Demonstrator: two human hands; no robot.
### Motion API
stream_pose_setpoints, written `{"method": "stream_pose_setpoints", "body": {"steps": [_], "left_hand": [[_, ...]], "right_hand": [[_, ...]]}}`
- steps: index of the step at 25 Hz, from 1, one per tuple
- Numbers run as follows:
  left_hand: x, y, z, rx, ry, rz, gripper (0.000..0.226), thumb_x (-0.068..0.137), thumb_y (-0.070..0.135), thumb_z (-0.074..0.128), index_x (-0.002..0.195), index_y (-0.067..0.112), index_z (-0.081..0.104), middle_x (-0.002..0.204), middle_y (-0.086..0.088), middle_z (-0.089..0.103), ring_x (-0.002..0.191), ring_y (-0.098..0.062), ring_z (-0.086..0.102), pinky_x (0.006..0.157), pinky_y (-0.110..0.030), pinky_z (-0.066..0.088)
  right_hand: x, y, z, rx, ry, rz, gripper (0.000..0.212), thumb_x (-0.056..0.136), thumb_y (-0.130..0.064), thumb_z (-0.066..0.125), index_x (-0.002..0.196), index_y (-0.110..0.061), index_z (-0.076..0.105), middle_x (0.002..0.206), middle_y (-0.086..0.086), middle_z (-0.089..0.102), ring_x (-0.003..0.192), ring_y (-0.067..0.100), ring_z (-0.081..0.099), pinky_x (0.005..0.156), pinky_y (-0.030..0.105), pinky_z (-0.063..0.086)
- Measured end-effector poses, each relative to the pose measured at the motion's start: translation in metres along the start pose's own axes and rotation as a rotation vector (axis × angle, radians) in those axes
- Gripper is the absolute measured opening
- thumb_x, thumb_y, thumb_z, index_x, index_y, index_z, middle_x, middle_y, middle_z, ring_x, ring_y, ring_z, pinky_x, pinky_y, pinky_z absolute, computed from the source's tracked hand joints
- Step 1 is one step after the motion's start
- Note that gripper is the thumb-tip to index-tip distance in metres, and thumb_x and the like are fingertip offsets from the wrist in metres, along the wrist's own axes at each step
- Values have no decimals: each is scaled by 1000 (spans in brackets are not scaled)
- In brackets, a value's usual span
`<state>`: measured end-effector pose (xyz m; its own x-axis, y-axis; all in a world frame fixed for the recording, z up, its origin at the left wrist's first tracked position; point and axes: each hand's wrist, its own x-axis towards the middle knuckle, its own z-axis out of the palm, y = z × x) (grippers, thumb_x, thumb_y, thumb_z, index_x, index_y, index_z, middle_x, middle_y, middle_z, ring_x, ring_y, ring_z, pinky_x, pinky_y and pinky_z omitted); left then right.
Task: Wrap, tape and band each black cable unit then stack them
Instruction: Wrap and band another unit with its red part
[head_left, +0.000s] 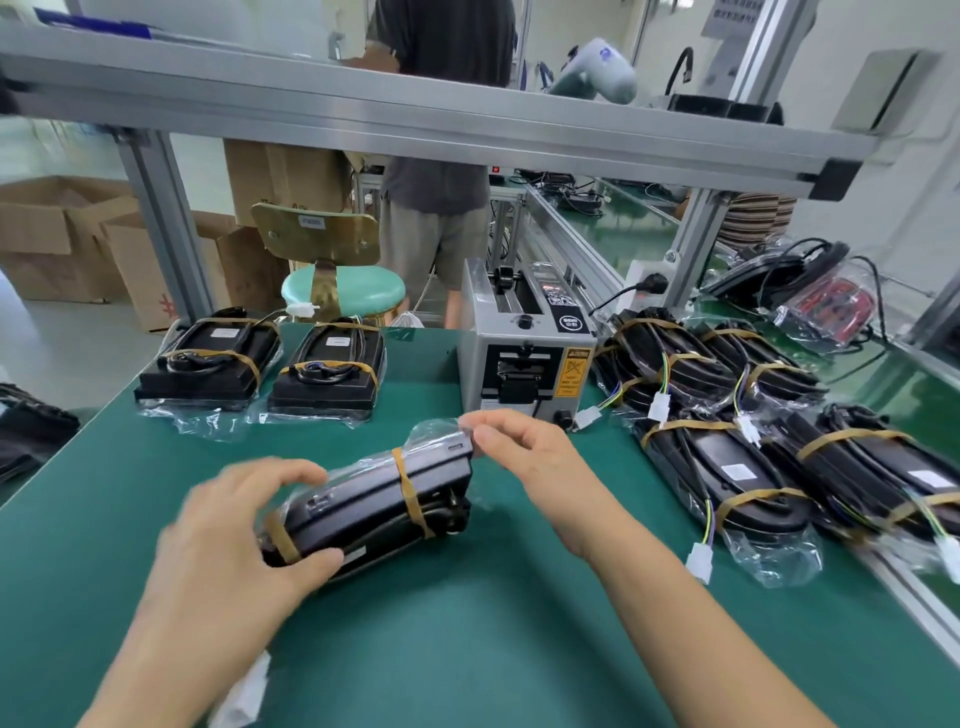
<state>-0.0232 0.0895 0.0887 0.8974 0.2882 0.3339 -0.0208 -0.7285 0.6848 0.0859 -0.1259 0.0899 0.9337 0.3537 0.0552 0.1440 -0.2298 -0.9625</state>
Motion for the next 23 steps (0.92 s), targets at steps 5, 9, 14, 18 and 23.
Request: {"method": "stream_pose_setpoints", "body": {"steps": [5, 9, 14, 18, 23], "left_hand": [[12, 51, 25, 323, -228, 385, 62, 77, 40, 67, 133, 45, 42, 146, 16, 34, 126, -18, 44, 98, -31, 32], [23, 47, 34, 273, -299, 296, 57, 82, 47, 62, 129, 58, 32, 131, 34, 39, 105, -3, 53, 82, -20, 39], [27, 46, 39, 234, -263, 222, 49, 63, 53, 64, 111, 50, 56, 95, 23, 61, 90, -3, 56, 75, -22, 43], [26, 50, 45, 289, -206, 182, 48, 57, 56, 56, 103, 44, 58, 84, 16, 59, 82, -9, 55, 64, -22, 40], [24, 50, 45, 277, -189, 151, 47, 58, 53, 61, 103, 43, 56, 83, 16, 60, 80, -10, 56, 67, -25, 44]], "right_hand": [[23, 4, 1, 182, -19, 185, 15, 86, -15, 63, 73, -20, 69, 69, -4, 59, 63, 6, 50, 65, 20, 37], [32, 20, 6, 316, -77, 592, 21, 83, -16, 61, 64, -22, 54, 46, -11, 47, 39, 2, 43, 51, 19, 26], [48, 23, -30, 249, 640, 371, 9, 86, -16, 62, 81, -19, 68, 66, -5, 55, 63, 11, 46, 60, 23, 36], [73, 13, -35, 233, 713, 285, 17, 89, -19, 65, 72, -25, 65, 68, -7, 60, 69, 15, 55, 75, 32, 46], [98, 19, -29, 171, 829, 346, 28, 81, -24, 73, 60, -23, 55, 75, 2, 62, 83, 27, 62, 82, 37, 53]]}}
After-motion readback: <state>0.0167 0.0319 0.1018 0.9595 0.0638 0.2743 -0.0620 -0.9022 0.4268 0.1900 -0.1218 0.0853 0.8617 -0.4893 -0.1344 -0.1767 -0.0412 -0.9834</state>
